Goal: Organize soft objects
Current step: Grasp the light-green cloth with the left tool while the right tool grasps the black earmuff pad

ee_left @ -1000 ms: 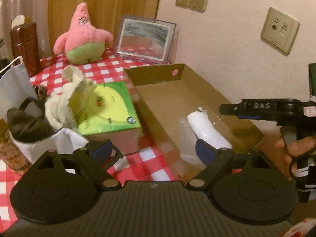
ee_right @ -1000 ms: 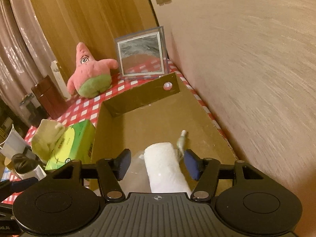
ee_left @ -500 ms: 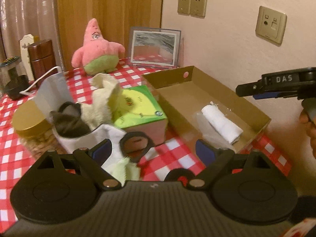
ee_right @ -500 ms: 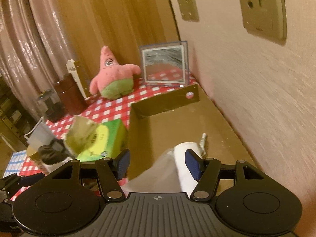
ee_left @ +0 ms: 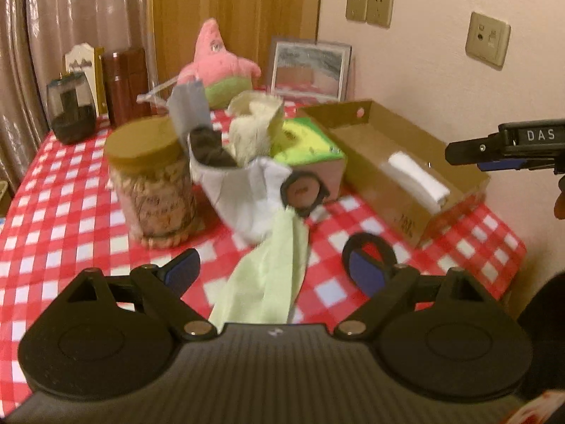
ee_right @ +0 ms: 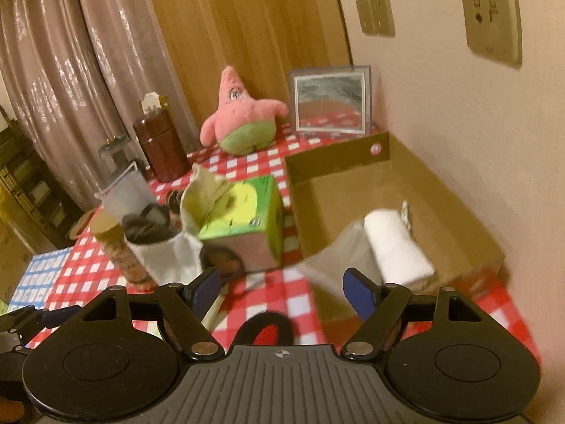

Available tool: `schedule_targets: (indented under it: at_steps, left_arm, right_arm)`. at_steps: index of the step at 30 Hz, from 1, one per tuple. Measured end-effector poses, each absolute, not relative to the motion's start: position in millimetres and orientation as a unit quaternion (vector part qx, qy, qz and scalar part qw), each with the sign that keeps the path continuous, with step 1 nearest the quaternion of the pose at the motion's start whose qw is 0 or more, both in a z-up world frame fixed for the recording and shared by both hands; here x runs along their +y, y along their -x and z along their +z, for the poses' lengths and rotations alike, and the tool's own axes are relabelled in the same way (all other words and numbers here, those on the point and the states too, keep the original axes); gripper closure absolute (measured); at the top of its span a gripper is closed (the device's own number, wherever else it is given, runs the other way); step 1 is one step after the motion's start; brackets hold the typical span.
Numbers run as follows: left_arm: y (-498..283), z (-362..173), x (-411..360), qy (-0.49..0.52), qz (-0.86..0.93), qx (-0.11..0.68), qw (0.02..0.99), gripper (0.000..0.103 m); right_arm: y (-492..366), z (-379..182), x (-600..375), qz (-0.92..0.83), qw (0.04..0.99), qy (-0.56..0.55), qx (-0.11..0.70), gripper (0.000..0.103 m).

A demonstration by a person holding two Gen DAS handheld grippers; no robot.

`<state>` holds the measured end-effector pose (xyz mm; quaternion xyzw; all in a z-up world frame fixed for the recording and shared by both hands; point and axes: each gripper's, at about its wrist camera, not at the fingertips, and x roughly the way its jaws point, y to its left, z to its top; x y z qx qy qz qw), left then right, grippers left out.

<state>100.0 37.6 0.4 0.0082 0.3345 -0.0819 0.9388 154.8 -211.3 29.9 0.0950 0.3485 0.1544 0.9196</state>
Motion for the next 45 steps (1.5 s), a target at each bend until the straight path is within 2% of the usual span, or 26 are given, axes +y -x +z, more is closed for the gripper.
schedule_targets:
  at_steps: [11,32,45]
  left_arm:
    - [-93.5,-33.8,64.0,-0.014,-0.108,0.377,0.92,0.013]
    - [-125.2,-77.3,70.8,-0.055,-0.157,0.411,0.896,0.013]
    - [-149.8,-89.1,83.0,-0.036,-0.149,0.418,0.895,0.013]
  right_arm:
    - [-143.7,-14.2,-191.1,0.129,0.908,-0.111,0.384,0.025]
    - [-165.3,-79.0,-141.3,0.109,0.895,-0.077,0.426,0.02]
    - [-175.2,-99.3,-122.2,0.083,0.907,-0.013,0.413,0.019]
